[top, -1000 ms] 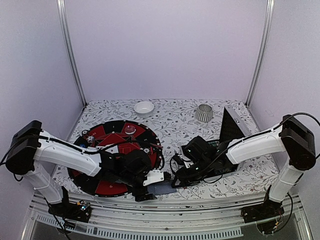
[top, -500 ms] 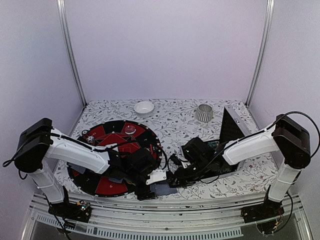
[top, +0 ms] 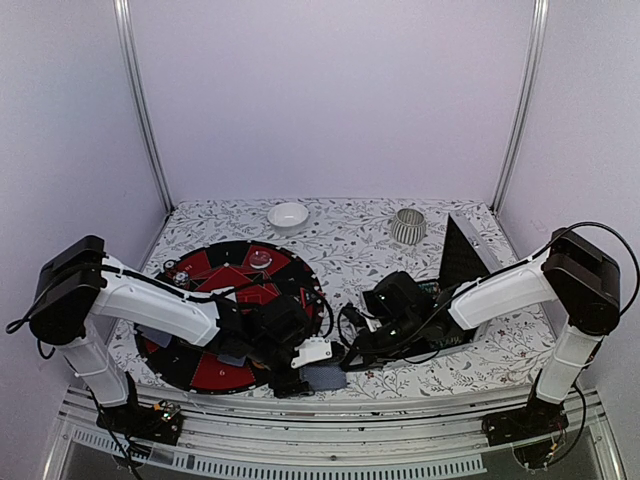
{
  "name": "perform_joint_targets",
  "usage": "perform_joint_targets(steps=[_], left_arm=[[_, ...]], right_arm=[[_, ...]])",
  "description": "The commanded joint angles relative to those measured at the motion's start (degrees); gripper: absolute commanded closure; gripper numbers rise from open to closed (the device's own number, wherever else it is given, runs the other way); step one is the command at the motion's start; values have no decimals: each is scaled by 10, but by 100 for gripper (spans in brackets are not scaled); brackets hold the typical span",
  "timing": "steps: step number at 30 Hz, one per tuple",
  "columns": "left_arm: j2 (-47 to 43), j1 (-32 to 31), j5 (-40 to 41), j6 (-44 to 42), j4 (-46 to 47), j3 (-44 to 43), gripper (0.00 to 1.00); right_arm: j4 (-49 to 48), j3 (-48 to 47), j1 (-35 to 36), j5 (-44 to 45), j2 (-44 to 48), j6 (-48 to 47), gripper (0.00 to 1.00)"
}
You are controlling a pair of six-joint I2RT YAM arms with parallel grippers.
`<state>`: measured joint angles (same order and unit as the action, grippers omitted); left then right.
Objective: Distribute texas hold em gaming equipment
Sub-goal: Pick up the poker card from the face-down deck piles.
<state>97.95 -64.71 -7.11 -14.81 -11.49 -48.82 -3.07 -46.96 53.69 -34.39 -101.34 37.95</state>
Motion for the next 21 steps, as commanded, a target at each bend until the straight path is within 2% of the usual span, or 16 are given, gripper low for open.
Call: perform_joint_targets(steps=[1,6,12,16,19,21], left_arm=[[7,5,-10,-5,-8,-14,20],[13,5,-19,-7,-13,-18,24],[30,5,-32,-20,-22,-28,17],[44,7,-43,-33,-30,-34,17],[52,7,-46,-34,-39,-41,23],[55,7,-48,-34,-40,-42,32]], right_arm=[[-29,12,-7,-24,-1,7,97],[-10,19,-6,6,7,8,92],[19,20,-6,27,21,-1,86],[28,19,-6,33,25,-4,85],[34,18,-7,38,29,-7,83],[39,18,-6,41,32,-8,82]])
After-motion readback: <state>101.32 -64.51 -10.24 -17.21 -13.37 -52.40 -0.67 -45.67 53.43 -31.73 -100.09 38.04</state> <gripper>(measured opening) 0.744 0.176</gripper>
